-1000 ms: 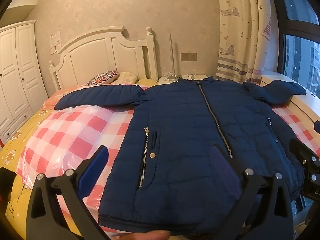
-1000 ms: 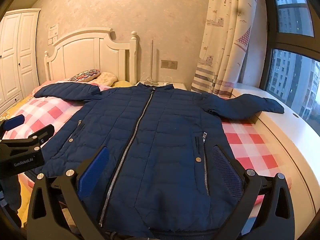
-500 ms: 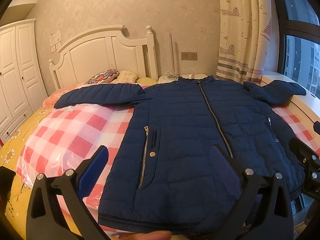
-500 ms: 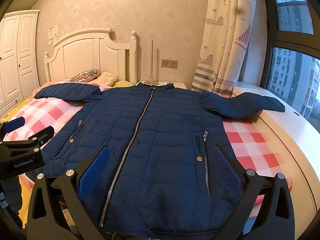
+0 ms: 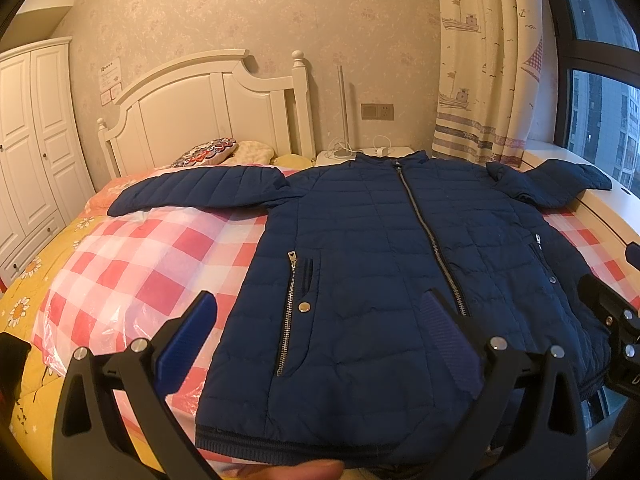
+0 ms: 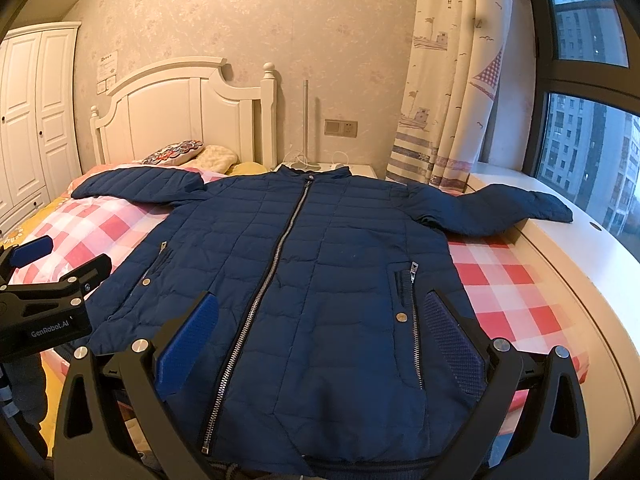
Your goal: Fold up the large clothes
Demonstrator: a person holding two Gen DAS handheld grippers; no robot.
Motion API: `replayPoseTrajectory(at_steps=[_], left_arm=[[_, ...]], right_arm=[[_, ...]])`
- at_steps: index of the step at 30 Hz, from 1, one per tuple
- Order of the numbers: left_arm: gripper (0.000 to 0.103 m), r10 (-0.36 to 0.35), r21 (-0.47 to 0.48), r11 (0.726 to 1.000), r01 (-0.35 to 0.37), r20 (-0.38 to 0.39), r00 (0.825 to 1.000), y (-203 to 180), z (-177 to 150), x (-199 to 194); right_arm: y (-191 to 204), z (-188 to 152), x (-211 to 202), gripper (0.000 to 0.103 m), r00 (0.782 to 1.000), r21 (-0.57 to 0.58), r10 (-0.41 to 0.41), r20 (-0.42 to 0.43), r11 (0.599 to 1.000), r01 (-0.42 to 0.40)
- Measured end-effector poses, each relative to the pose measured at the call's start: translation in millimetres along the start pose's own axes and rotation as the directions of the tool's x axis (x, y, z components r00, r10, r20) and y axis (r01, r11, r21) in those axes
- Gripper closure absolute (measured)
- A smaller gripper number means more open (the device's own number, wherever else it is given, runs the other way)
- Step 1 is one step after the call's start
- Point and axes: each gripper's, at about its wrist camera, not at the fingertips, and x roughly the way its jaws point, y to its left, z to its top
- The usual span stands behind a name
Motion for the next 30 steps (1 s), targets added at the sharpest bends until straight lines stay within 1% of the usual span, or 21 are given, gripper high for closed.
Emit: replayPoseTrajectory(at_steps=[30], left_arm=[[0.002, -0.001, -0.001, 1.0, 0.001, -0.001, 1.0, 1.8, 0.5, 1.5]], right_arm=[[2.9, -4.4, 1.6, 0.004, 1.0, 0.007, 0.008, -0.002, 1.0, -0.008]])
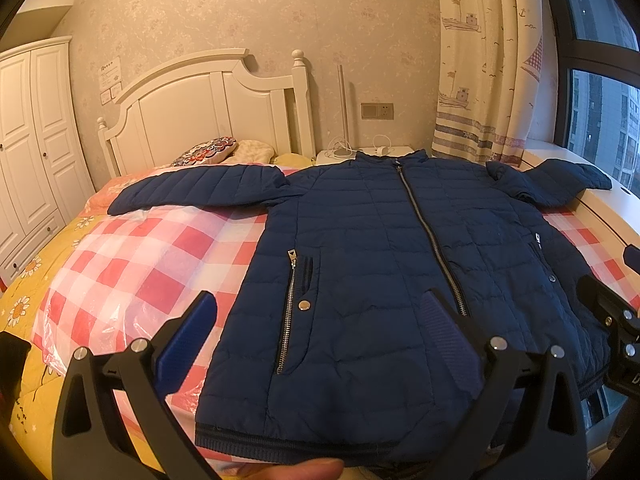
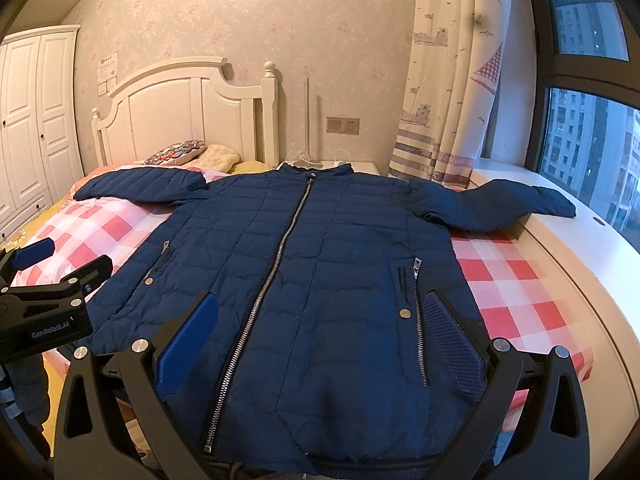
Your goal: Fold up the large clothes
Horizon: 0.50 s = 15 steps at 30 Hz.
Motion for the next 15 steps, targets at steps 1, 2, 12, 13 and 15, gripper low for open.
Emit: replayPoseTrajectory(at_steps=[1, 2, 12, 13, 15], left_arm=[[0.002, -0.001, 0.0, 1.0, 0.001, -0.001, 1.0, -0.3, 0.1, 0.4], [0.002, -0.002, 0.001, 1.0, 0.002, -0.001, 1.0, -0.3, 0.1, 0.5], [0.002, -0.002, 0.0, 1.0, 0.002, -0.003, 1.0, -0.3, 0.3, 0.5], [0.002, -0.002, 0.0, 1.0, 0.002, -0.004, 1.0, -0.2, 0.2, 0.6], [0.002, -0.001, 0.001, 1.0, 0.001, -0.007, 1.0, -4.0, -6.3, 1.8]], right_arm=[[-0.3, 0.1, 0.0, 0.004, 1.0, -0.001, 0.001, 0.0, 1.0, -0.001], [0.8, -0.7, 0.0, 0.004, 1.0, -0.001, 0.001, -0.001, 1.0, -0.001], [-0.4, -0.2, 0.6, 0.004, 1.0, 0.003, 0.002, -0.003, 1.0, -0.002], [-0.1, -0.6, 1.3, 0.004, 1.0, 0.005, 0.003, -0.005, 1.0, -0.003], [-0.3, -2.1, 2.3, 0.004, 1.0, 0.009, 0.008, -0.008, 1.0, -0.008]])
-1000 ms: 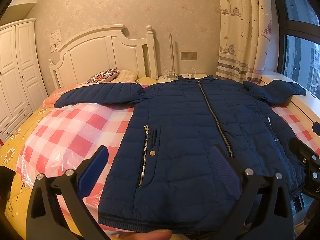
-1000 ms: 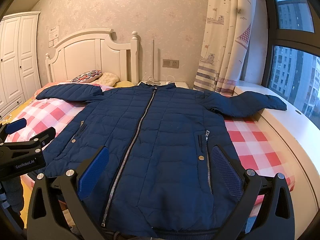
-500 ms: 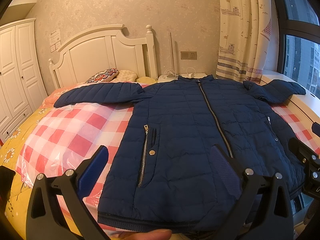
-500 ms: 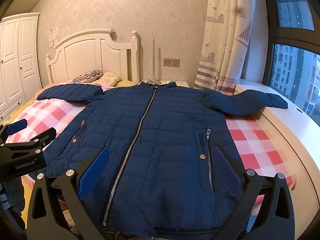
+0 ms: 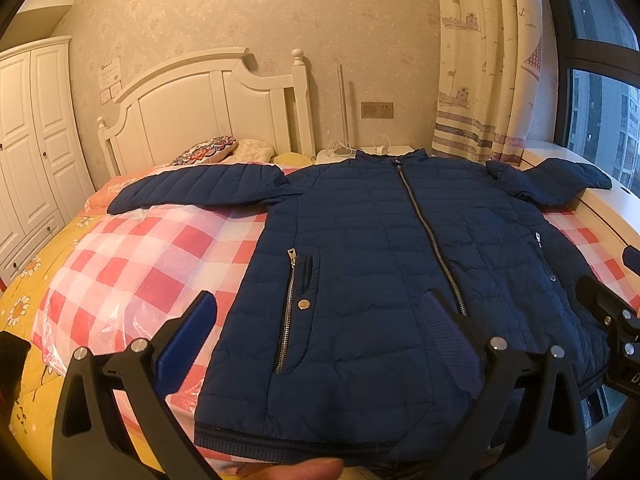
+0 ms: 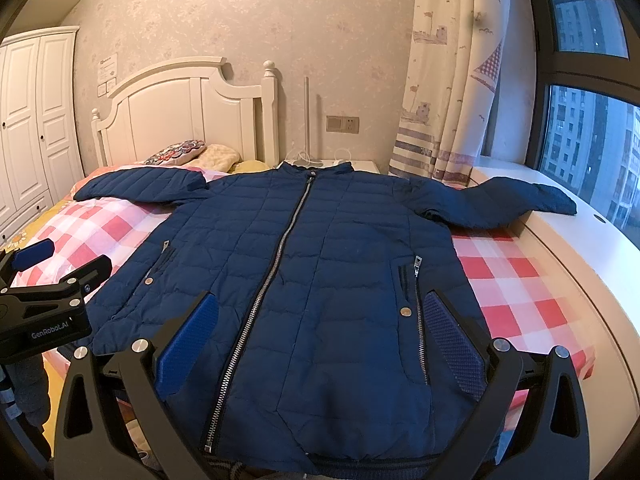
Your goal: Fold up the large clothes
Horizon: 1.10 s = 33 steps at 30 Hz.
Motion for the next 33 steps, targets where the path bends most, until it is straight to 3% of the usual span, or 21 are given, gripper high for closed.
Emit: replayPoseTrajectory(at_steps=[9, 13, 16, 21, 25, 28, 33], left_arm=[[0.002, -0.004, 0.023, 1.0, 0.005, -0.048, 0.999, -12, 0, 23], [0.002, 0.009, 0.078, 0.997, 0.0, -0.115, 0.993, -23, 16, 73], [0.002, 0.001, 0.111, 0.994, 0.024, -0.217, 0.976, -31, 34, 132], [0.002, 0.062, 0.11, 0.993, -0.029, -0.313, 0.948, -33, 59, 225], [0.002, 0.043, 0.044, 0.999, -0.029, -0.356, 0.933, -24, 62, 266], [0.002, -0.026, -0.043, 0.999, 0.011, -0.366, 0.93, -13, 52, 277], [0.002, -0.065, -0.092, 0.995, 0.032, -0.38, 0.923, -7, 51, 283]], right_arm=[[-21, 2, 21, 0.004, 0.999, 0.024, 0.009, -0.042, 1.0, -0.008], [-67, 10, 57, 0.004, 0.992, 0.157, 0.022, -0.127, 0.988, -0.002], [-115, 21, 90, 0.004, 0.987, 0.241, -0.034, -0.158, 0.968, 0.072], [-209, 43, 148, 0.004, 0.973, 0.447, -0.059, -0.223, 0.881, 0.156], [-273, 59, 190, 0.004, 0.964, 0.53, -0.11, -0.244, 0.817, 0.228], [-310, 65, 223, 0.004, 0.956, 0.561, -0.142, -0.255, 0.784, 0.266], [-349, 72, 272, 0.01, 0.937, 0.579, -0.208, -0.281, 0.741, 0.339]])
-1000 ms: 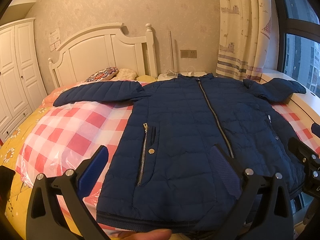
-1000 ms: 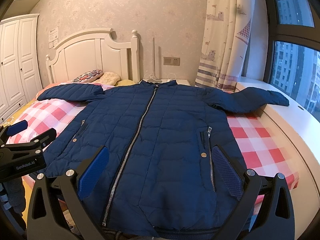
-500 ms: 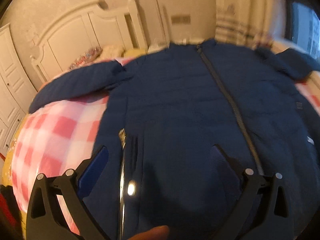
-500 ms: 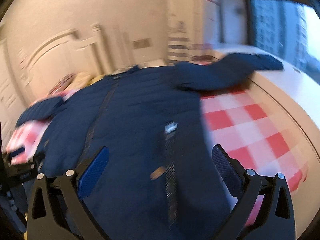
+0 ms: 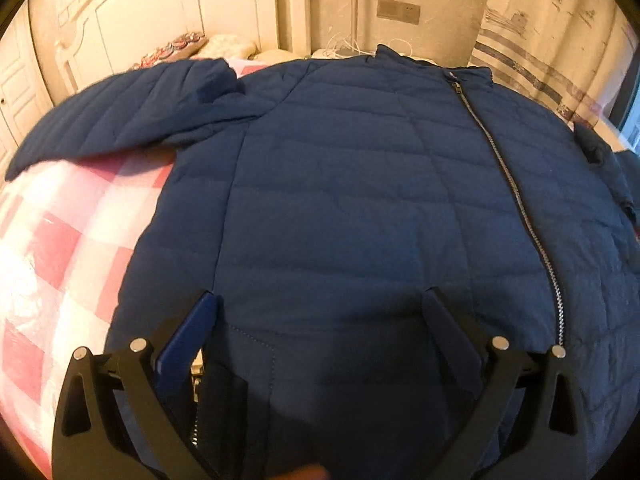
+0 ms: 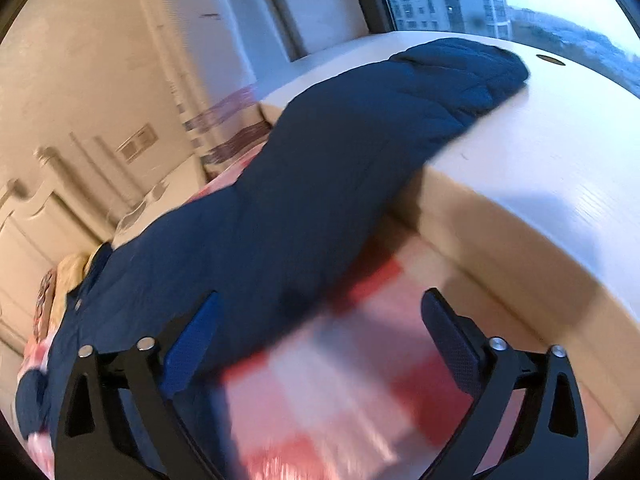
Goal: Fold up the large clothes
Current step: 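Grasp the navy jacket sleeve with the right tool and fold it across the body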
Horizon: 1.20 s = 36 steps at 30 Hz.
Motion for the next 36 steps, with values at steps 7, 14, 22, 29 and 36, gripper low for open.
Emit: replayPoseTrajectory(at_steps=[7, 14, 22, 29, 36], left_arm=[[0.002, 0.007, 0.004, 1.0, -0.007, -0.003, 1.0, -6, 2, 3], [0.002, 0.009, 0.008, 1.0, -0.009, 0.005, 1.0, -5, 0, 0], [0.002, -0.002, 0.001, 1.0, 0.002, 0.011, 1.0, -3, -1, -2], [0.002, -0.008, -0.002, 1.0, 0.008, 0.015, 1.0, -3, -1, -3], [0.002, -0.002, 0.002, 1.0, 0.002, 0.015, 1.0, -4, -1, -4]], right_arm=[[14, 27, 17, 0.067, 0.994, 0.007, 0.075, 0.081, 0.997, -0.076], [169, -41, -63, 0.074, 0.916, -0.502, 0.396, 0.068, 0.807, -0.311], [270, -202, -44, 0.043, 0.927, -0.793, 0.225, -0.299, 0.482, -0.373], [236, -182, -65, 0.02, 0.899, -0.667, 0.296, -0.322, 0.603, -0.437], [81, -92, -67, 0.017, 0.924, -0.011, 0.37, -0.097, 0.928, -0.373]])
